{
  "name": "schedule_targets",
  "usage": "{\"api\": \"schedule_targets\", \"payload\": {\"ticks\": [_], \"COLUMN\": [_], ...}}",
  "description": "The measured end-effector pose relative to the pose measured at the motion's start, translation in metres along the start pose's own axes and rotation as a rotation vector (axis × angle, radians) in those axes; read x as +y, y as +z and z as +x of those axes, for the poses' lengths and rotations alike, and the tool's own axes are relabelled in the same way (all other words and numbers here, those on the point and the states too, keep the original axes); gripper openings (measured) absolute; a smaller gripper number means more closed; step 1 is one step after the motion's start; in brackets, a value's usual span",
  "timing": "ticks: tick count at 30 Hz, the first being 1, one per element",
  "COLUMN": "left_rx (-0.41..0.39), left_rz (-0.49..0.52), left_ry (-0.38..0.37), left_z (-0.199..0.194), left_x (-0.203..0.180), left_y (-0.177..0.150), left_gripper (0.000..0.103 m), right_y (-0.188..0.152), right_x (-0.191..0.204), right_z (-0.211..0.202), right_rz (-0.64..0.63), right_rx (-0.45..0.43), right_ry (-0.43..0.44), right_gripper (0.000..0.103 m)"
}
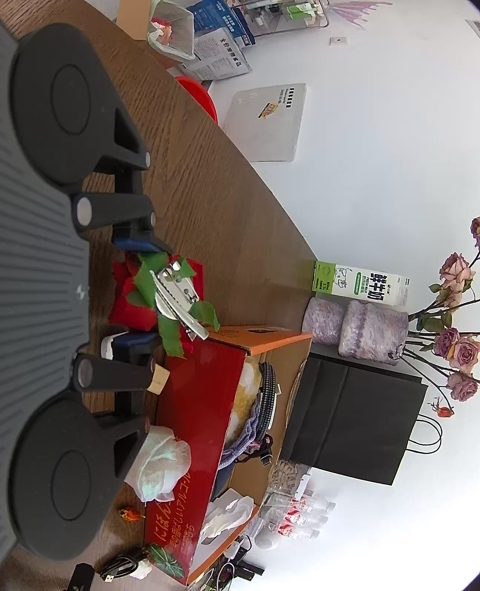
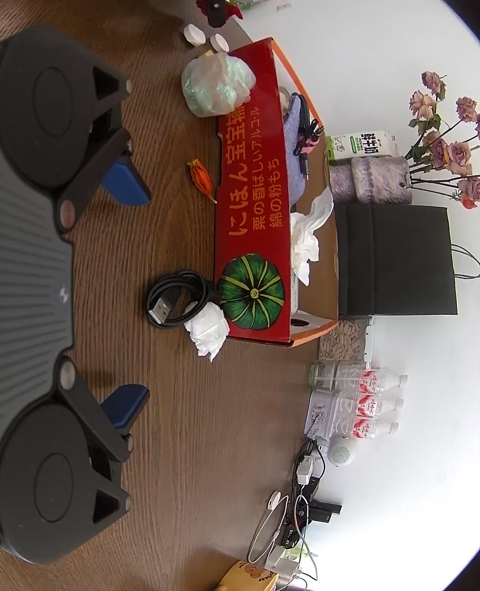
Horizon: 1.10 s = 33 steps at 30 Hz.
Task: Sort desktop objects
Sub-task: 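Grasp the coiled black USB cable with the right tool while the left tool holds the rose, then carry the rose and USB cable into the box and open both tools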
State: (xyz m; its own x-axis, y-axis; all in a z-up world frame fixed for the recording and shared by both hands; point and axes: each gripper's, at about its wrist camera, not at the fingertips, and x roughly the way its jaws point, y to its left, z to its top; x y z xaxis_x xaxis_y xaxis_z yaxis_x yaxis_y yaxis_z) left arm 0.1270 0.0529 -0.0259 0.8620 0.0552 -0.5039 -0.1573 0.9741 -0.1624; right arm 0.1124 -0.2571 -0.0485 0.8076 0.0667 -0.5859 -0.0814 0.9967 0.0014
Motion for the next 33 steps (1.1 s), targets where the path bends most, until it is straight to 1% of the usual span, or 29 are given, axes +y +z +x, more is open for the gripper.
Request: {"api": "schedule_targets", "payload": {"ticks": [3,6,12,18,19,20,23,24,25,26,33], "left_rx": [0.005,0.014,0.02,0.032,0.034,0.036,0.047,0.05,0.052,0.054,0.054], "left_rz": [-0.014,-0.034,-0.045,-0.043,-0.043,-0.042,-0.044,-0.045,-0.046,-0.047,-0.048], "left_ry": [-0.009,-0.01,-0.023,-0.029,-0.029,-0.028,-0.025,-0.024,-0.023,-0.022,-0.023], "left_z": [-0.001,0.0,-0.001,0.0,-0.001,0.0,0.001,0.001,0.002,0.002,0.002], "left_x": [0.002,0.006,0.008,0.008,0.008,0.008,0.008,0.008,0.009,0.009,0.009], "left_y": [-0.001,-0.001,-0.003,-0.003,-0.003,-0.003,-0.003,-0.003,-0.004,-0.004,-0.004], "left_gripper": [0.041,0.041,0.041,0.041,0.041,0.041,0.041,0.041,0.041,0.041,0.041], "right_y": [0.005,0.016,0.029,0.027,0.027,0.026,0.025,0.024,0.024,0.024,0.019], "right_x": [0.001,-0.003,-0.01,-0.005,-0.004,-0.004,-0.003,-0.002,-0.001,0.0,0.004], "right_z": [-0.004,-0.003,0.02,0.038,0.038,0.038,0.037,0.035,0.034,0.032,0.022], "right_rz": [-0.032,-0.03,-0.014,-0.027,-0.022,-0.019,-0.015,-0.022,-0.027,-0.03,-0.032], "right_rx": [-0.03,-0.05,0.008,0.048,0.042,0.041,0.03,0.025,0.02,0.015,-0.005], "right_ry": [-0.021,-0.027,-0.026,-0.019,-0.011,-0.003,0.034,0.041,0.05,0.051,0.074], "right_gripper": [0.102,0.1,0.091,0.083,0.082,0.079,0.065,0.055,0.05,0.035,0.031]}}
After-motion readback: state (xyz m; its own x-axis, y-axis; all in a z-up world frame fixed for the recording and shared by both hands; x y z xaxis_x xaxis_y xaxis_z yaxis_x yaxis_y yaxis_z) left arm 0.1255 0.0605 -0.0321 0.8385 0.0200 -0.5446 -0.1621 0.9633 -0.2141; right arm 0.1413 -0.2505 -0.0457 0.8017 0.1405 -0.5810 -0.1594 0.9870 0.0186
